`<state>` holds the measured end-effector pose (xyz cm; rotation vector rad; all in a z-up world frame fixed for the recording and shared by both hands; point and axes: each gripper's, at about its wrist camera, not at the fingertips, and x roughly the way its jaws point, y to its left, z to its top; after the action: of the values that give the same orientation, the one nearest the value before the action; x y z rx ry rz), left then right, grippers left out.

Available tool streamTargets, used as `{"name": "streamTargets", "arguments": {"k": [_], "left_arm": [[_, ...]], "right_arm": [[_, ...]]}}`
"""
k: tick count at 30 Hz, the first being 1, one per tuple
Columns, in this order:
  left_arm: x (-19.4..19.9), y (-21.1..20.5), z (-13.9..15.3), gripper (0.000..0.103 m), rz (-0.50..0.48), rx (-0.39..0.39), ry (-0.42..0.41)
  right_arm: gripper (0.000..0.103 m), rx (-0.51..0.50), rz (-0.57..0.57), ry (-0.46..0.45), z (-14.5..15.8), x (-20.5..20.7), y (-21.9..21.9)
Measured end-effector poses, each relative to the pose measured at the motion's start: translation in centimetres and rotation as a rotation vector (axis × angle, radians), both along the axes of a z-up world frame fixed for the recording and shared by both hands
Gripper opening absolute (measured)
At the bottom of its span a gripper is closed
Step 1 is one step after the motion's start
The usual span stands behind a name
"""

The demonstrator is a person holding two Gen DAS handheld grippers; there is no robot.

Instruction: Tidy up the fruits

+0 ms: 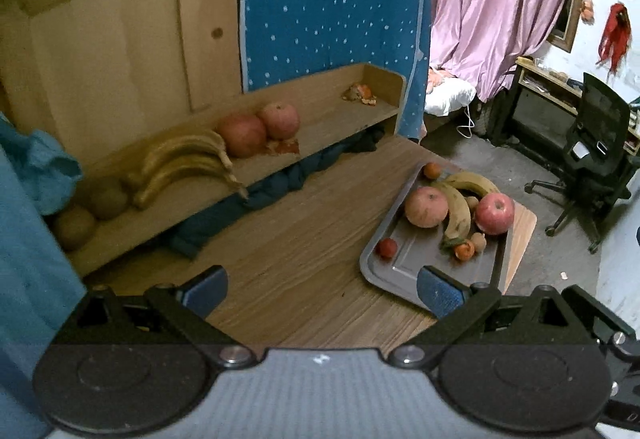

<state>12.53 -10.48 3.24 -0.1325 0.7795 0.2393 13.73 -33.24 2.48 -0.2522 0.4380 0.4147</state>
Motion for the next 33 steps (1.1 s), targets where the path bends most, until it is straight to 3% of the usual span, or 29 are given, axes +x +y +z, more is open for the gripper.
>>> {"name": "streamTargets", "arguments": {"k": [14, 22, 33], "left_arm": [[-6.2, 2.2, 0.6, 0.103, 0.001, 0.031, -0.025], [-7.9, 5.0, 0.0, 0.103, -0.076, 0.088, -0.014], [-10.6, 8.8, 0.4, 0.103, -0.211, 0.12, -0.125]], "right_arm": [[0.102, 0.057, -0.045, -0.009, 0.5, -6.5, 1.3], [0.102, 0.078, -0.137, 0.015, -0.8, -9.7, 4.7], [0.102, 0.134, -0.312, -0.04, -1.1, -13.8, 9.3]]}}
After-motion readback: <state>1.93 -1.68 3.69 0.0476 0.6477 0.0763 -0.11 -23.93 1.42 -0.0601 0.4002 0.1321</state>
